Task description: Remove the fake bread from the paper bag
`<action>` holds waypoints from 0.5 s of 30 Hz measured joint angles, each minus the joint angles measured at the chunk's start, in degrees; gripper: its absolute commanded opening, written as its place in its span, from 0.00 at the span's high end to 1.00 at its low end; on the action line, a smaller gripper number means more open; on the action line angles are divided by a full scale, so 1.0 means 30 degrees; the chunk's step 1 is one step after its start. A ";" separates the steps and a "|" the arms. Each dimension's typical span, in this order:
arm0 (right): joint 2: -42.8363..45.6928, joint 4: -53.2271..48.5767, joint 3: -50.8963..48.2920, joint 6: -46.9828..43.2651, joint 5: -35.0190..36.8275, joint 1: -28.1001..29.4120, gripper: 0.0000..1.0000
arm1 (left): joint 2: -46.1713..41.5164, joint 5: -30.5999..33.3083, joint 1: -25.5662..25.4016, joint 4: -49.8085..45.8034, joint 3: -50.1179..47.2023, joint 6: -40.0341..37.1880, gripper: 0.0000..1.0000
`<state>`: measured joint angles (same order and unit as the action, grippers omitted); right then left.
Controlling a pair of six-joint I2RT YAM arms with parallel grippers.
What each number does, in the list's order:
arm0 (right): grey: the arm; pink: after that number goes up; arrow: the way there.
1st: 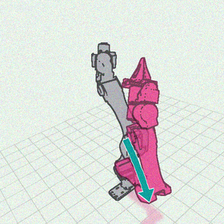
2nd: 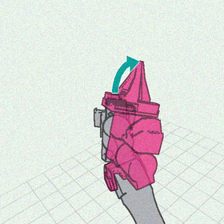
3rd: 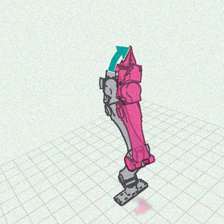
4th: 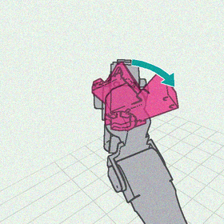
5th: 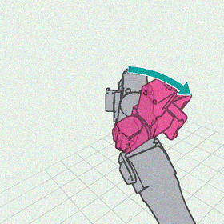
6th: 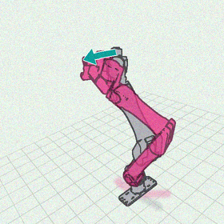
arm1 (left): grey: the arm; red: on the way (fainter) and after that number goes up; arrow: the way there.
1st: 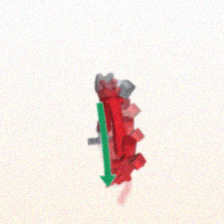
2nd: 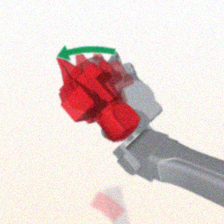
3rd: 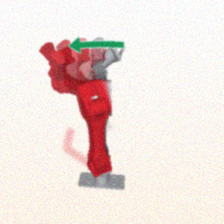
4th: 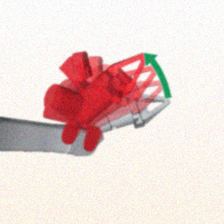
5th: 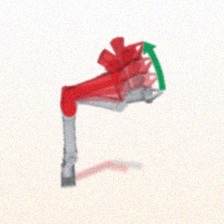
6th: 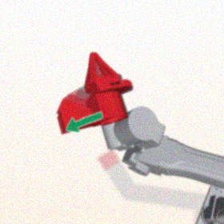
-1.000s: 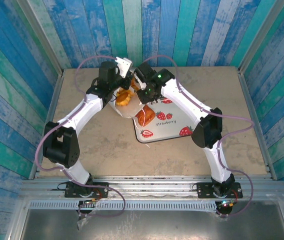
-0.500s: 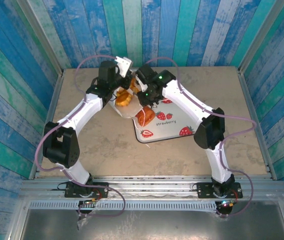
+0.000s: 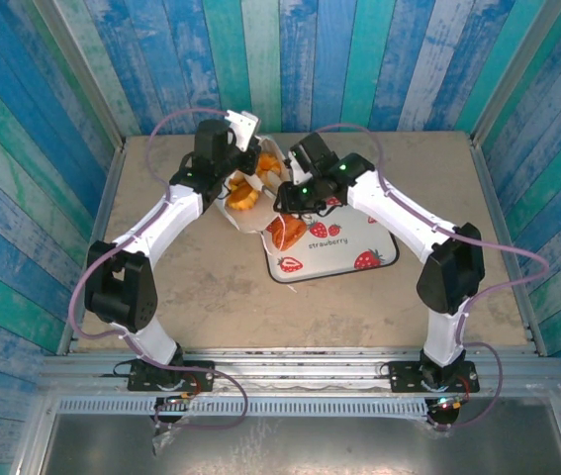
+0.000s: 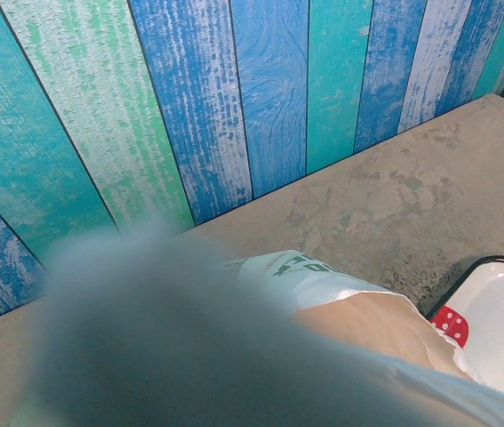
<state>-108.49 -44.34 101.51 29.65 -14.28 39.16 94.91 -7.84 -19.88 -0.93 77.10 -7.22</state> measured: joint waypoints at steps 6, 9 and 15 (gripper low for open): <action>0.0087 0.2747 -0.2630 0.1916 -0.1851 -0.0284 0.52 | 0.0000 0.0087 0.0000 0.0000 0.0000 0.0087 1.00; 0.0153 0.4189 -0.3665 0.2892 -0.2769 -0.0510 0.52 | 0.0000 0.0095 0.0000 0.0000 0.0000 0.0138 1.00; 0.0262 0.6120 -0.4692 0.4204 -0.3963 -0.0809 0.53 | 0.0000 0.0124 0.0007 0.0000 0.0007 0.0204 1.00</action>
<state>-107.70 -25.98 87.44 42.26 -26.17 36.73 94.91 -7.46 -19.86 -0.93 77.12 -6.61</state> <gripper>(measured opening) 0.478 0.047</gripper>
